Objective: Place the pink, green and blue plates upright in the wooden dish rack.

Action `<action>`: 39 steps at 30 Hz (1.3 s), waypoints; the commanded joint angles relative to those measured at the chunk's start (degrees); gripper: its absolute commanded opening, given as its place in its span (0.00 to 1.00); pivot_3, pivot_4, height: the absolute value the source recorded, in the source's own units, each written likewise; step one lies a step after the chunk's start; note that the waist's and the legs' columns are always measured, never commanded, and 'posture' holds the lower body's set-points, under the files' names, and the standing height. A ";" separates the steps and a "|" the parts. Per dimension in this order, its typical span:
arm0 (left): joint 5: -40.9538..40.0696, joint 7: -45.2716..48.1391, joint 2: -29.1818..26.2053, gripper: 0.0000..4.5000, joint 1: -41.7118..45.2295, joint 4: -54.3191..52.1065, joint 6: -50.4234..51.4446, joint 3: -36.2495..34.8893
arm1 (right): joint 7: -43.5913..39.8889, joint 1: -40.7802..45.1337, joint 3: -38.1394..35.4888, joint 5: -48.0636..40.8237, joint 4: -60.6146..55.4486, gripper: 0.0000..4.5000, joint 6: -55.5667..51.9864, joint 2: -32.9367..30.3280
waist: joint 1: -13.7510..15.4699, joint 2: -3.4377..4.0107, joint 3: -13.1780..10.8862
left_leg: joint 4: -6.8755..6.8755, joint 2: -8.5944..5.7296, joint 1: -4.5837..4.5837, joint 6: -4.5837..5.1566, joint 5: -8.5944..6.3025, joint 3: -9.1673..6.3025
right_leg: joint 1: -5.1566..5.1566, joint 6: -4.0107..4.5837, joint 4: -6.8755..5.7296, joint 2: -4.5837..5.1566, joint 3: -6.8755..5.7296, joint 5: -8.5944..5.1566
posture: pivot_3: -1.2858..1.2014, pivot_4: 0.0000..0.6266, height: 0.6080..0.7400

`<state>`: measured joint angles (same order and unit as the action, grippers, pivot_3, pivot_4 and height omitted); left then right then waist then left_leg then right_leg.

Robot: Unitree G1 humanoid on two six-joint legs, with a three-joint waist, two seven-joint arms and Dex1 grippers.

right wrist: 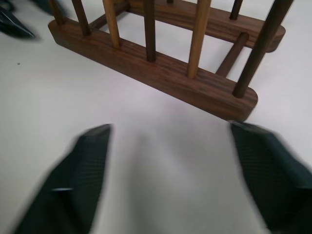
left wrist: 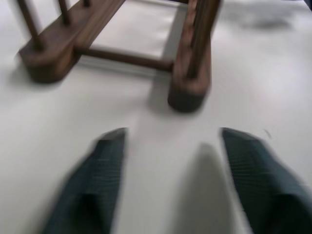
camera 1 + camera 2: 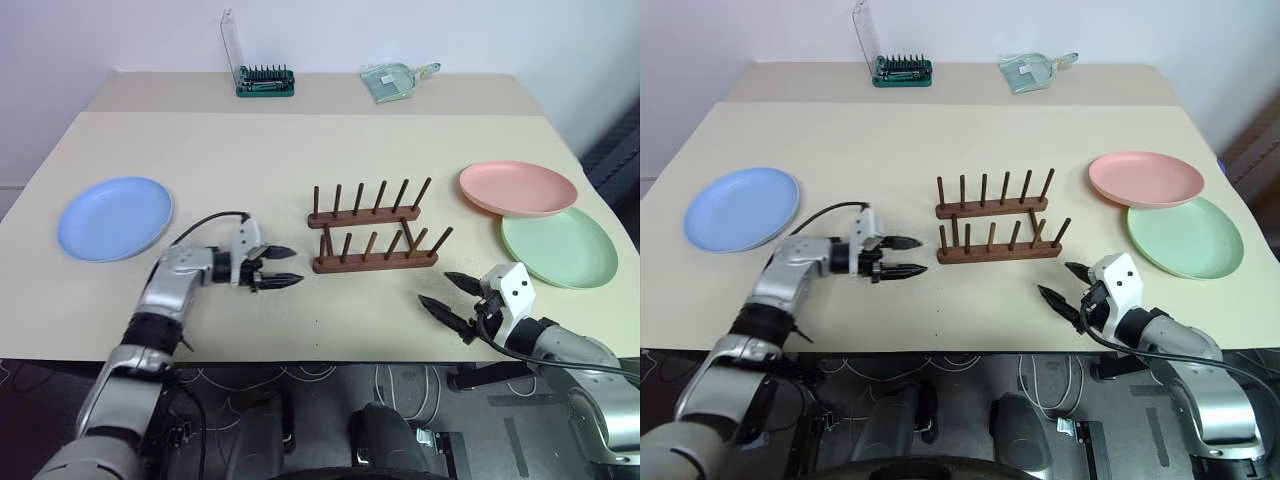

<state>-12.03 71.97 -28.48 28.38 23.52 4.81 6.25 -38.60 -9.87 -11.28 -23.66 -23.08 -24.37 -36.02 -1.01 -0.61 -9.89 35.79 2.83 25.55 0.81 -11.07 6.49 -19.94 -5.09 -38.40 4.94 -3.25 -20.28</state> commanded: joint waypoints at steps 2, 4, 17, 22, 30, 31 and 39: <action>-2.22 -0.65 -1.10 0.13 -6.02 -14.55 6.02 1.56 | 0.20 1.59 1.75 2.78 1.42 0.24 0.67 -0.84 | 0.29 0.00 0.00 | 0.01 -0.01 -0.04 0.00 -0.01 -0.01 | 0.07 0.00 0.02 0.04 0.01 0.00 | 0.52 0.24 0.94; -1.38 -2.21 -0.62 0.01 -7.90 -19.31 7.63 3.23 | 0.75 2.70 2.91 4.25 2.47 0.01 0.87 -0.64 | 0.49 0.00 0.00 | 0.03 -0.03 -0.02 0.02 -0.02 -0.04 | 0.11 0.00 0.04 0.07 -0.01 0.00 | 0.52 0.24 0.94; 8.59 -24.12 9.04 0.01 -4.35 -14.41 7.28 6.72 | 6.66 12.73 9.79 14.35 11.61 0.01 3.04 2.55 | 0.20 0.00 0.01 | 0.08 -0.03 -0.18 0.02 -0.02 -0.07 | 0.27 -0.01 0.04 0.01 -0.02 0.00 | 0.52 0.24 0.94; 8.51 -27.00 9.90 0.01 -3.42 -11.92 5.73 5.82 | 7.54 16.29 10.90 16.44 15.84 0.01 5.06 3.64 | 0.15 0.00 0.01 | 0.08 -0.03 -0.19 0.01 -0.01 -0.07 | 0.27 -0.01 0.04 0.00 -0.02 0.00 | 0.52 0.24 0.94; 8.38 -28.42 10.00 0.01 -2.42 -9.61 4.36 5.45 | 8.21 19.45 10.85 17.87 20.13 0.01 7.38 4.45 | 0.18 0.00 0.01 | 0.09 -0.03 -0.19 -0.10 0.06 -0.07 | 0.29 -0.01 0.04 0.00 -0.03 0.01 | 0.52 0.24 0.94; 8.35 -28.45 9.97 0.01 -2.39 -9.48 4.30 5.47 | 8.24 19.54 10.81 17.91 20.28 0.01 7.53 4.48 | 0.18 0.00 0.01 | 0.09 -0.03 -0.19 -0.10 0.05 -0.07 | 0.29 -0.01 0.04 0.00 -0.03 0.01 | 0.52 0.24 0.94; 7.86 -28.59 9.78 0.01 -2.12 -8.72 3.80 5.08 | 7.28 18.19 8.42 17.09 19.07 0.01 8.11 2.91 | 0.25 0.00 0.01 | 0.09 -0.03 -0.20 -0.09 0.05 -0.07 | 0.30 -0.01 0.04 0.00 -0.03 0.01 | 0.52 0.24 0.94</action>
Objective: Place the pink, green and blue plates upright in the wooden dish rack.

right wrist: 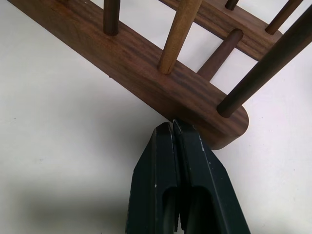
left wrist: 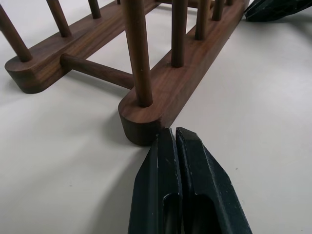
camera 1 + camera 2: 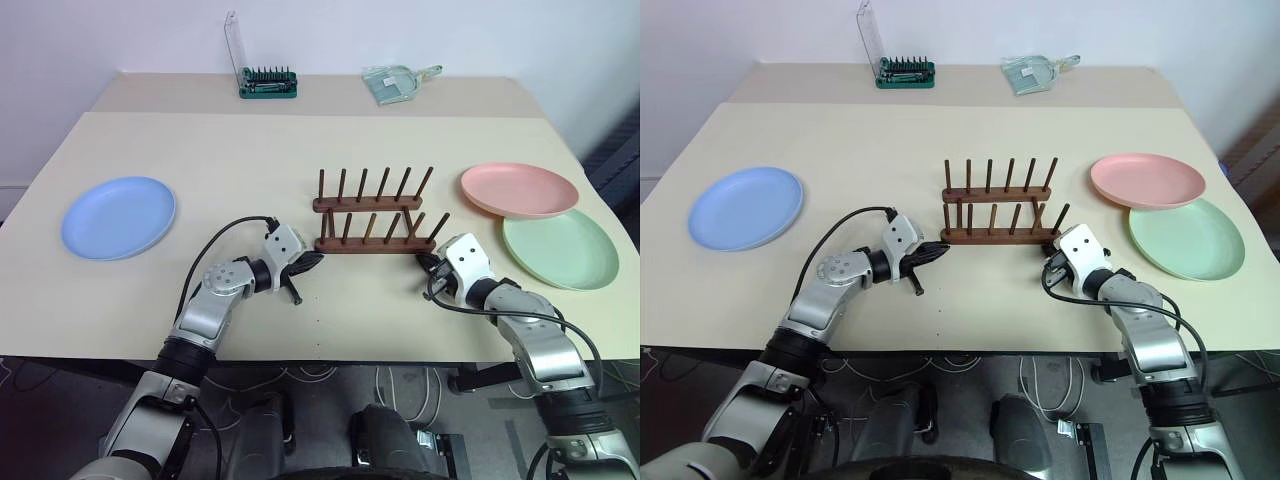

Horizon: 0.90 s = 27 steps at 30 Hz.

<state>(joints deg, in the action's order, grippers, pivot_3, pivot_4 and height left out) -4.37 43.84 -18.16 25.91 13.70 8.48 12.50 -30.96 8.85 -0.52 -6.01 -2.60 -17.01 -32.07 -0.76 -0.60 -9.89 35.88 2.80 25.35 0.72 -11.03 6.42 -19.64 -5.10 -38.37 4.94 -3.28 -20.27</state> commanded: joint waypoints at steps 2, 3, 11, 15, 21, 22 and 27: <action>0.18 -0.37 -0.54 0.01 0.49 1.42 -0.03 -1.10 | -0.43 -0.56 -2.50 -0.41 -1.15 0.01 0.89 -1.07 | -0.08 0.00 0.00 | 0.00 0.00 0.00 0.00 0.00 0.00 | 0.00 0.00 0.00 0.00 0.00 0.00 | 0.52 0.24 0.94; 0.22 -0.38 -0.48 0.01 0.63 1.69 -0.15 -1.09 | -0.47 -0.46 -2.49 -0.32 -0.87 0.01 1.03 -1.03 | -0.09 0.00 0.00 | 0.00 0.00 0.00 0.00 0.00 0.00 | 0.00 0.00 0.00 0.00 0.00 0.00 | 0.52 0.24 0.94; 0.55 -1.28 0.11 0.01 2.40 4.59 -1.46 -1.27 | 0.12 2.07 -1.47 0.50 2.40 0.01 2.53 0.46 | -0.05 0.01 0.00 | 0.00 0.00 -0.01 0.01 0.00 0.00 | 0.01 0.00 0.00 -0.01 -0.01 0.00 | 0.52 0.24 0.94; 0.39 -1.08 -0.17 0.01 2.25 4.11 -1.50 -1.30 | -0.08 2.53 -1.60 0.51 2.93 0.01 3.07 0.22 | -0.06 0.01 0.00 | 0.00 0.00 -0.01 -0.02 0.01 0.00 | 0.01 0.00 0.00 -0.01 -0.01 0.00 | 0.52 0.24 0.94; -4.09 4.43 -2.12 0.01 -0.91 -2.98 0.65 -1.84 | -6.53 -1.99 -5.90 -3.40 -6.72 0.06 -1.29 -7.01 | 0.00 0.03 -0.01 | -0.03 -0.01 0.03 -0.04 0.02 0.01 | -0.02 -0.01 0.04 0.01 0.00 -0.01 | 0.52 0.24 0.94; -6.67 7.07 -2.74 0.01 -2.13 -6.11 1.77 -1.90 | -7.79 -2.49 -7.83 -4.74 -8.70 0.12 -3.20 -9.11 | -0.10 0.05 -0.03 | -0.05 -0.01 0.03 -0.06 0.03 0.01 | -0.01 -0.01 0.08 0.01 0.00 -0.01 | 0.52 0.24 0.94; -14.26 13.54 -4.05 0.01 -5.14 -15.81 7.82 -1.50 | -11.20 -1.05 -12.45 -4.12 -11.02 0.61 -6.84 -19.19 | 0.00 0.10 -0.07 | -0.05 0.00 0.03 0.08 -0.06 -0.01 | 0.01 0.00 0.12 0.05 -0.02 0.00 | 0.52 0.24 0.94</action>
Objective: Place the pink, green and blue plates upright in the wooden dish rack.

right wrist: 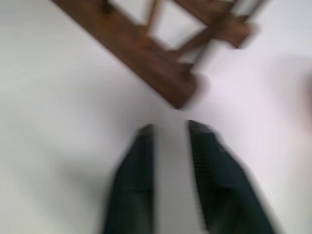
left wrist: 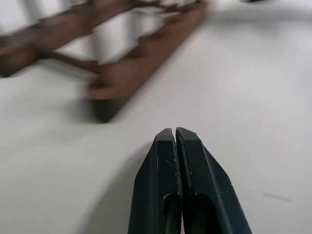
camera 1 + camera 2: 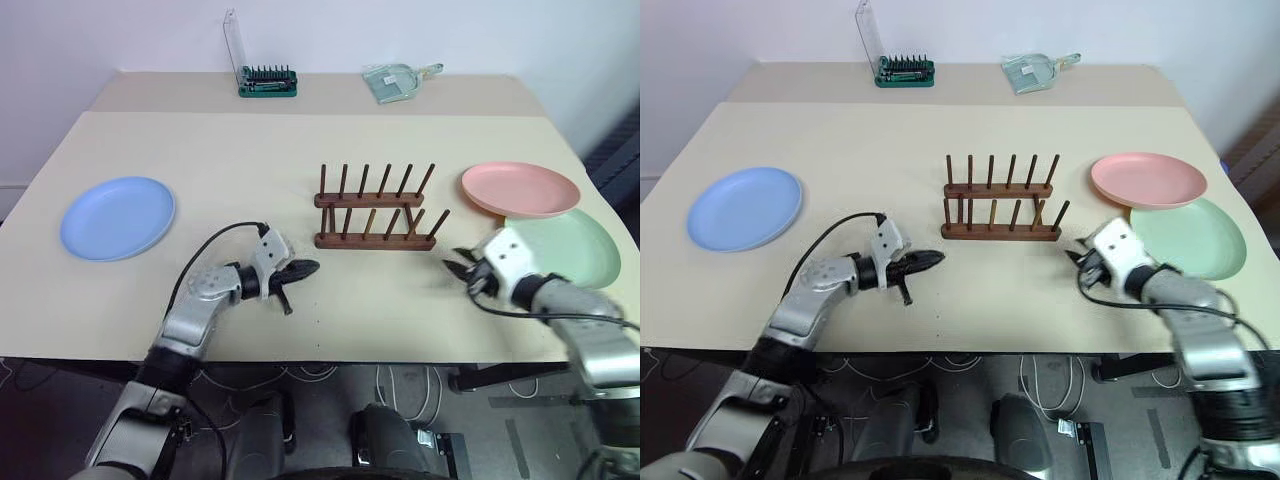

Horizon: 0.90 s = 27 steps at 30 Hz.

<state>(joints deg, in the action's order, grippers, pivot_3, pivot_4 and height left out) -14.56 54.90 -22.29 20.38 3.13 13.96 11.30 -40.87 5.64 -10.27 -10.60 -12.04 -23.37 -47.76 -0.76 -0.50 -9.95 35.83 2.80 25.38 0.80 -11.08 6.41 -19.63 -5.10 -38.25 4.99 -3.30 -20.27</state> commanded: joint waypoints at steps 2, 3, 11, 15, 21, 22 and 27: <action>-4.91 3.16 0.57 0.01 0.70 -5.78 3.18 0.02 | -1.36 5.12 -1.75 2.54 1.54 0.84 0.69 -6.08 | -0.16 0.00 0.00 | 0.02 0.00 -0.03 0.01 -0.01 -0.04 | 0.05 0.01 0.01 0.00 -0.02 0.00 | 0.52 0.24 0.94; -4.88 3.31 0.87 0.01 1.16 -5.57 3.22 0.25 | -1.39 7.08 -0.71 3.40 3.88 0.95 1.80 -6.63 | -0.21 -0.01 0.01 | 0.02 0.00 -0.04 0.01 -0.02 -0.03 | 0.05 0.01 0.02 0.01 -0.02 0.00 | 0.52 0.24 0.94; -3.49 4.90 2.15 0.01 3.93 -3.26 0.73 1.94 | 0.52 26.79 11.67 14.19 30.22 0.95 10.15 -4.12 | -0.10 0.03 -0.02 | 0.05 -0.02 0.01 -0.27 0.18 0.03 | 0.01 0.00 0.04 -0.03 -0.01 -0.01 | 0.52 0.24 0.94; -3.06 5.23 2.69 0.01 3.98 -1.22 -1.17 1.66 | 1.62 35.51 16.72 19.09 44.95 0.95 14.53 -1.50 | -0.21 0.05 -0.04 | 0.09 -0.02 0.00 -0.28 0.19 0.11 | -0.02 -0.03 0.03 -0.05 -0.01 0.01 | 0.52 0.24 0.94; -3.19 4.97 2.77 0.01 1.87 0.08 -2.98 0.93 | 1.10 41.09 19.27 21.75 58.67 0.95 20.75 1.22 | -0.07 0.07 -0.06 | 0.07 -0.02 0.03 -0.29 0.20 0.15 | -0.03 -0.04 0.04 -0.05 0.00 0.00 | 0.52 0.24 0.94; -3.20 4.89 2.75 0.01 1.58 0.07 -3.19 0.83 | 1.17 41.49 19.52 22.18 59.81 0.90 21.52 1.38 | -0.11 0.09 -0.07 | 0.08 -0.02 0.03 -0.29 0.20 0.16 | -0.03 -0.04 0.04 -0.05 0.00 0.00 | 0.52 0.24 0.94; -3.33 4.20 2.59 0.01 0.73 -0.72 -3.00 0.49 | 1.80 42.27 19.66 23.23 61.77 0.43 24.53 1.63 | -0.21 0.10 -0.07 | 0.11 0.00 0.01 -0.29 0.20 0.16 | -0.01 -0.04 0.02 -0.05 0.01 0.00 | 0.52 0.24 0.94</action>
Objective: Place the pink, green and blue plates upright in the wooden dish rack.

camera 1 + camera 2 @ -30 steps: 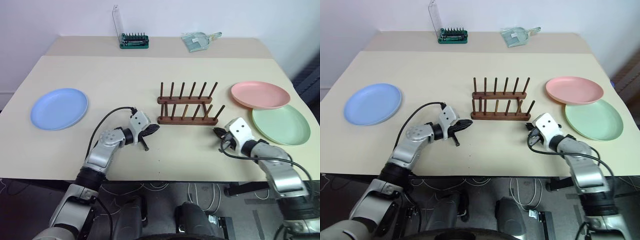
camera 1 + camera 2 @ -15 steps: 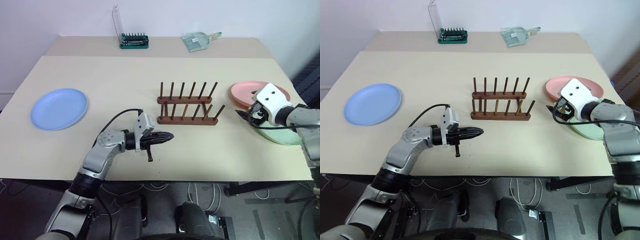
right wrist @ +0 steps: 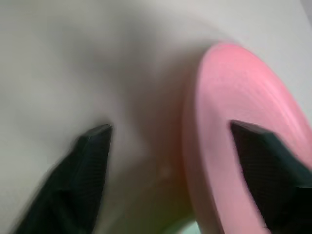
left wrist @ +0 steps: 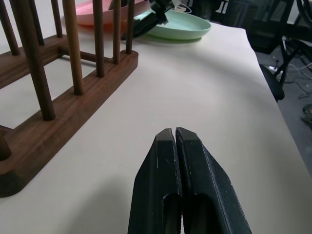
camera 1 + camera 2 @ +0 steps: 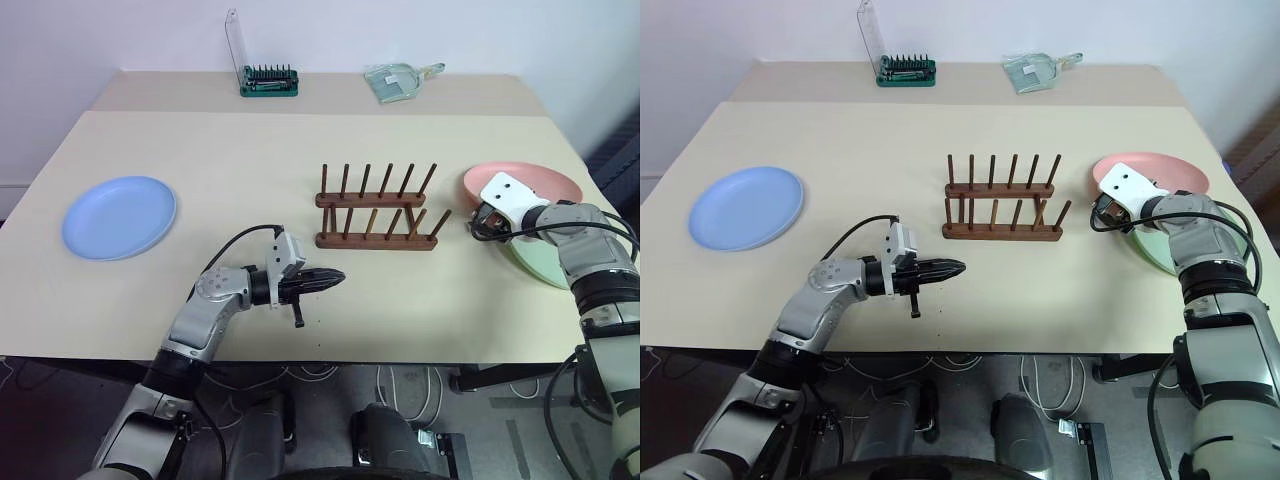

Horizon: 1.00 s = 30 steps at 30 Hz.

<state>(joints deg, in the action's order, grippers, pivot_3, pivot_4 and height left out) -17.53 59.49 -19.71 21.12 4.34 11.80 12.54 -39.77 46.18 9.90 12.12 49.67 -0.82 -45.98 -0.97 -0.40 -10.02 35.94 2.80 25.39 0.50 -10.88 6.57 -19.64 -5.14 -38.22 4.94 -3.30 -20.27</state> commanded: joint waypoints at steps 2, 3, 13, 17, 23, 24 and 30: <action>-0.46 -0.58 0.02 0.01 -0.02 -2.47 -0.38 -0.73 | 1.38 1.69 -0.39 1.21 -0.05 0.22 3.02 -0.31 | -0.02 0.01 -0.01 | 0.00 0.01 0.00 0.00 0.00 0.00 | -0.01 0.00 0.00 0.00 0.00 0.00 | 0.52 0.24 0.94; -0.51 -0.67 0.01 0.01 0.04 -2.75 -0.16 -0.67 | 1.61 1.53 -0.40 1.44 -0.32 0.11 3.45 -0.39 | -0.04 0.01 -0.01 | 0.00 0.01 0.00 0.00 0.00 0.00 | -0.01 0.00 -0.01 0.00 0.00 0.00 | 0.52 0.24 0.94; -0.77 -1.49 -0.09 0.01 1.25 -5.60 2.53 -0.32 | 4.96 -3.27 -3.60 0.80 -11.47 0.01 3.37 -2.09 | 0.04 0.02 -0.01 | -0.01 0.00 0.00 -0.01 0.00 -0.01 | 0.00 0.00 -0.01 0.01 0.00 0.00 | 0.52 0.24 0.94; -0.34 -3.25 0.06 0.01 1.41 -6.57 2.42 -1.14 | 7.75 -7.36 -10.03 -2.03 -24.62 0.01 2.19 -3.86 | 0.27 0.08 -0.05 | -0.01 -0.01 0.02 -0.01 0.00 -0.01 | -0.01 0.00 0.00 0.03 0.01 0.00 | 0.52 0.24 0.94; -1.81 -5.54 -0.05 0.01 1.12 -8.58 3.96 -2.79 | 3.34 -9.75 -26.02 -29.68 -52.95 0.01 -15.42 2.82 | -0.08 0.15 -0.08 | -0.04 0.06 0.01 -0.06 0.03 -0.08 | 0.00 0.01 -0.01 -0.04 0.03 0.01 | 0.52 0.24 0.94; -1.87 -5.63 -0.08 0.01 1.10 -8.69 4.05 -2.77 | 2.97 -10.15 -27.24 -32.79 -55.87 0.01 -18.42 3.31 | 0.02 0.14 -0.08 | -0.06 0.07 0.01 -0.07 0.04 -0.13 | 0.01 0.01 -0.02 -0.05 0.03 0.01 | 0.52 0.24 0.94; -2.44 -5.41 0.04 0.01 1.47 -9.52 4.55 -2.58 | 8.03 -9.79 -36.86 -61.21 -66.32 0.01 -35.67 10.59 | 0.31 0.12 -0.08 | -0.03 0.00 0.02 0.33 -0.21 -0.20 | 0.10 0.01 0.01 0.08 -0.04 0.01 | 0.52 0.24 0.94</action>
<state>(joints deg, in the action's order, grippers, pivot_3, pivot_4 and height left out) -19.02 54.03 -19.76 21.97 -2.84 16.62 10.43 -34.01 35.85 -22.61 -42.05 -13.87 -33.48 -35.70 -0.66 -0.28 -10.10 35.90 2.79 25.43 0.87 -11.12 6.37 -19.54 -5.13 -38.20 5.03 -3.33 -20.26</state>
